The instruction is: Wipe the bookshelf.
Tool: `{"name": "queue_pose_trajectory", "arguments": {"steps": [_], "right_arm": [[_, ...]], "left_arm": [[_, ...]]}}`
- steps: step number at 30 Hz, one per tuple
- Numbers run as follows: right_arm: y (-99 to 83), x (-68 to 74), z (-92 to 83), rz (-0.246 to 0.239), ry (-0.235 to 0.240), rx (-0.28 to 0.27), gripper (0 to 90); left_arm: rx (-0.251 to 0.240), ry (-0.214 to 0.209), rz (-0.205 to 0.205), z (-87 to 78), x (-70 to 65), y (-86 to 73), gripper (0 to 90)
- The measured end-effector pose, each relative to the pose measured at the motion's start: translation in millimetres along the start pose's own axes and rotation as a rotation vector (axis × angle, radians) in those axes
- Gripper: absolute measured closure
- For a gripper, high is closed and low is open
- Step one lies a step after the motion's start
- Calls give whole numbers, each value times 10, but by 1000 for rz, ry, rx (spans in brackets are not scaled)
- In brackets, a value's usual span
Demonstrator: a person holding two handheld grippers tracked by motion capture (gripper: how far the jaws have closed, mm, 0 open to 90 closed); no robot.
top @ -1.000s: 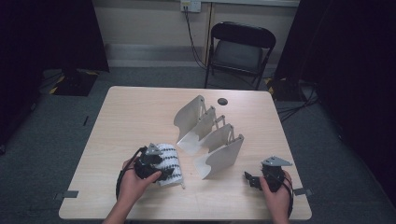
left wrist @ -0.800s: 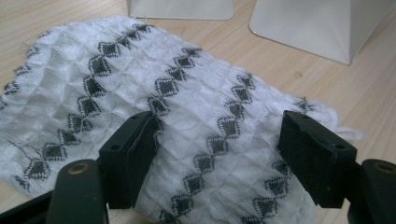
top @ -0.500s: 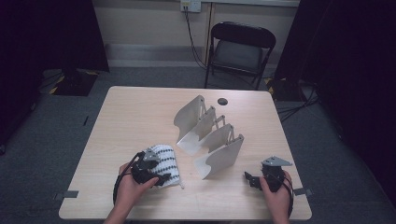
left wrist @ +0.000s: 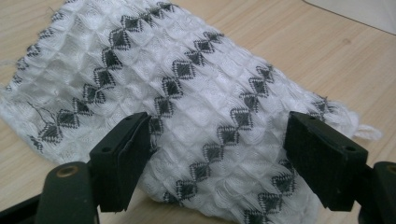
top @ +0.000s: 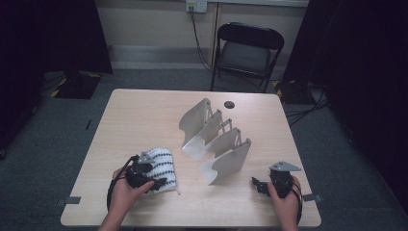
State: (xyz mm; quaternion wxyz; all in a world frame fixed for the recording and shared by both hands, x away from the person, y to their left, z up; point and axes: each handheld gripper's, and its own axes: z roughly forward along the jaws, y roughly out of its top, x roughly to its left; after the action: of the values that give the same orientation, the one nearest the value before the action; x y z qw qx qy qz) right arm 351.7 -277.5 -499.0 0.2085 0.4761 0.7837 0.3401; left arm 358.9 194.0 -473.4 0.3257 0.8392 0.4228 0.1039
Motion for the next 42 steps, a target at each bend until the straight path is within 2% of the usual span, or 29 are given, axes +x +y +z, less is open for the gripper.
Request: {"name": "queue_pose_trajectory", "arguments": {"steps": [2, 4, 7, 8, 10, 12, 15, 16, 19, 21, 26, 29, 30, 32, 35, 42], "right_arm": [[0, 0, 0, 0, 0, 0, 125], [0, 0, 0, 0, 0, 0, 125], [0, 0, 0, 0, 0, 0, 125], [0, 0, 0, 0, 0, 0, 125], [0, 0, 0, 0, 0, 0, 125], [0, 0, 1, 0, 0, -1, 125], [0, -1, 1, 0, 1, 0, 125], [0, -1, 0, -1, 1, 0, 125], [0, -1, 0, -1, 1, 0, 125], [0, -1, 0, -1, 1, 0, 125], [0, -1, 0, 0, 0, 0, 124], [0, -1, 0, -1, 1, 0, 125], [0, -1, 1, 0, 1, 0, 125], [0, -1, 0, 0, 1, 0, 125], [0, -1, 1, 0, 0, 0, 125], [0, -1, 0, -1, 1, 0, 125]], "left_arm": [[-5, -6, -13, -35, 29, 20, 230], [-31, -6, -38, -46, 65, 52, 223], [-60, -17, -97, -18, 135, 107, 181], [-67, -13, -106, 1, 165, 127, 166], [-71, -10, -150, 39, 216, 169, 164], [-81, -34, -189, 69, 253, 206, 164], [-63, 0, -205, 139, 280, 254, 163], [-45, 5, -193, 163, 294, 261, 165], [-31, 11, -181, 250, 287, 270, 169], [-28, 16, -151, 293, 257, 293, 168], [-23, -20, -61, 388, 151, 386, 167], [-15, -80, 14, 443, 58, 432, 166], [-28, -94, 12, 464, 17, 442, 166], [-24, -101, 13, 472, -37, 463, 168], [-19, -91, 11, 446, -92, 465, 166], [3, -74, 30, 218, -164, 328, 180]]}}
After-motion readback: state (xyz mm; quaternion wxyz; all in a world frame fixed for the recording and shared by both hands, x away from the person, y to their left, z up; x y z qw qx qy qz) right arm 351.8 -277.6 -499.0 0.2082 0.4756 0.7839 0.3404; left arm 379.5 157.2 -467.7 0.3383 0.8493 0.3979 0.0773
